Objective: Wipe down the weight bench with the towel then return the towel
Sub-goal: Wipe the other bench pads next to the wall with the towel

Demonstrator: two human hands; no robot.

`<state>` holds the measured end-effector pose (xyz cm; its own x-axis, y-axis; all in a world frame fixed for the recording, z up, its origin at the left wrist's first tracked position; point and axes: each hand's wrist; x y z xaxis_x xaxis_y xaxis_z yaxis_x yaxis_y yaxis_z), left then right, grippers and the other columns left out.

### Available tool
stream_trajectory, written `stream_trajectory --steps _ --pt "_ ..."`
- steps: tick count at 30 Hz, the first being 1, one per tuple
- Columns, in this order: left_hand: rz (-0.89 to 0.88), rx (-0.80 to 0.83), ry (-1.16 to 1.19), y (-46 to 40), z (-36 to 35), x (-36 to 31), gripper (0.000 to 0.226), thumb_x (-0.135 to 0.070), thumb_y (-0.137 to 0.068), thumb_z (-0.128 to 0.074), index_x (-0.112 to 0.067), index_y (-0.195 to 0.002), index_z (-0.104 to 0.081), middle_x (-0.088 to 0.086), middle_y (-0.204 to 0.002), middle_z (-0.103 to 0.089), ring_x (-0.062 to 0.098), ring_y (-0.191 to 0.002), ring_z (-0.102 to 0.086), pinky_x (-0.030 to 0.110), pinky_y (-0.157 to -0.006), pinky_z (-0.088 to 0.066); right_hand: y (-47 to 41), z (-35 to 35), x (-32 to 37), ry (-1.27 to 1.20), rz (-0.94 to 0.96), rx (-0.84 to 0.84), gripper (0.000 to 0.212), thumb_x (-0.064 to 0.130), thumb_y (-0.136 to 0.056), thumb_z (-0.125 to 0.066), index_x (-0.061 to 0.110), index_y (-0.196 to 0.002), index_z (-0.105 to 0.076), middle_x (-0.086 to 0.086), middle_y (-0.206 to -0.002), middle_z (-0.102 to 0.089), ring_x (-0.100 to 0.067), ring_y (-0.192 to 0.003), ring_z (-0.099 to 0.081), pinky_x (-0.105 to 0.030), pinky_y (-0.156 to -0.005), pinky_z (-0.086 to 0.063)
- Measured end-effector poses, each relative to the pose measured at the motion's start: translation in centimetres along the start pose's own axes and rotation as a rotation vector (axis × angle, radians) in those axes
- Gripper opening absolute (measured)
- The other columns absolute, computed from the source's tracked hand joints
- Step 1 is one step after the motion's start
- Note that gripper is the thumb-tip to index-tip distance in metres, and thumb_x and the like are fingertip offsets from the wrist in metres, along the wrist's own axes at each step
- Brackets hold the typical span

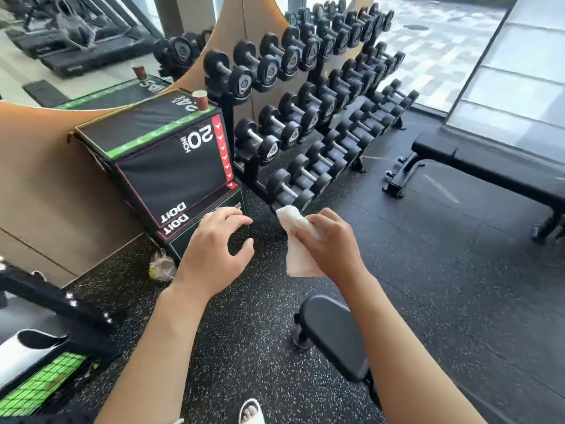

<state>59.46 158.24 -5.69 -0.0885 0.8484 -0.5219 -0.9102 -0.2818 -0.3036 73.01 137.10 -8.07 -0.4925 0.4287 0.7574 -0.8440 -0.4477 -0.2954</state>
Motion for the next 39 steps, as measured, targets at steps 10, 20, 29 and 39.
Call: stream_trajectory --steps 10,20,29,39 --pt "0.006 -0.051 0.039 -2.9 3.4 7.7 0.038 -0.040 -0.088 -0.059 -0.023 -0.121 -0.070 -0.009 -0.129 -0.059 0.016 -0.125 -0.053 0.029 -0.112 -0.037 -4.0 -5.9 3.8 0.012 -0.015 0.006 0.024 0.042 -0.092 -0.077 0.019 -0.097 -0.076 0.010 -0.095 -0.059 -0.012 -0.083 -0.061 -0.045 -0.078 -0.054" --pt "-0.015 -0.019 0.044 -9.2 1.0 9.5 0.037 -0.040 -0.089 -0.059 -0.023 -0.121 -0.070 -0.009 -0.129 -0.060 0.016 -0.124 -0.053 0.034 -0.110 -0.042 -9.3 -6.7 0.9 0.042 -0.017 -0.030 0.022 0.040 -0.093 -0.077 0.018 -0.097 -0.076 0.010 -0.092 -0.057 -0.008 -0.079 -0.058 -0.030 -0.072 -0.047" --pt "-0.100 0.033 0.018 -19.7 -3.6 7.2 0.034 -0.036 -0.091 -0.062 -0.021 -0.121 -0.070 -0.007 -0.129 -0.061 0.015 -0.122 -0.052 0.025 -0.108 -0.037 -16.9 -2.9 -5.3 0.035 -0.064 -0.131 0.025 0.038 -0.092 -0.078 0.014 -0.097 -0.075 0.006 -0.093 -0.060 -0.012 -0.079 -0.058 -0.035 -0.074 -0.050" --pt "-0.202 0.106 0.043 -29.5 -7.5 5.6 0.039 -0.042 -0.091 -0.057 -0.021 -0.121 -0.070 -0.008 -0.130 -0.061 0.015 -0.125 -0.052 0.030 -0.111 -0.041 -22.7 0.0 -10.1 0.036 -0.128 -0.231 0.025 0.040 -0.092 -0.078 0.016 -0.097 -0.074 0.008 -0.094 -0.060 -0.011 -0.081 -0.060 -0.041 -0.076 -0.053"
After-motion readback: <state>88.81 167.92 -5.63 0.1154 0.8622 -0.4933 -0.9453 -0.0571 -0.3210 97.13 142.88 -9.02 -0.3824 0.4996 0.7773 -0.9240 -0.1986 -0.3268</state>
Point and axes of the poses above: each hand's wrist, its own y-axis away from the middle knuckle, its own z-axis out of the back of the hand, x = y × z
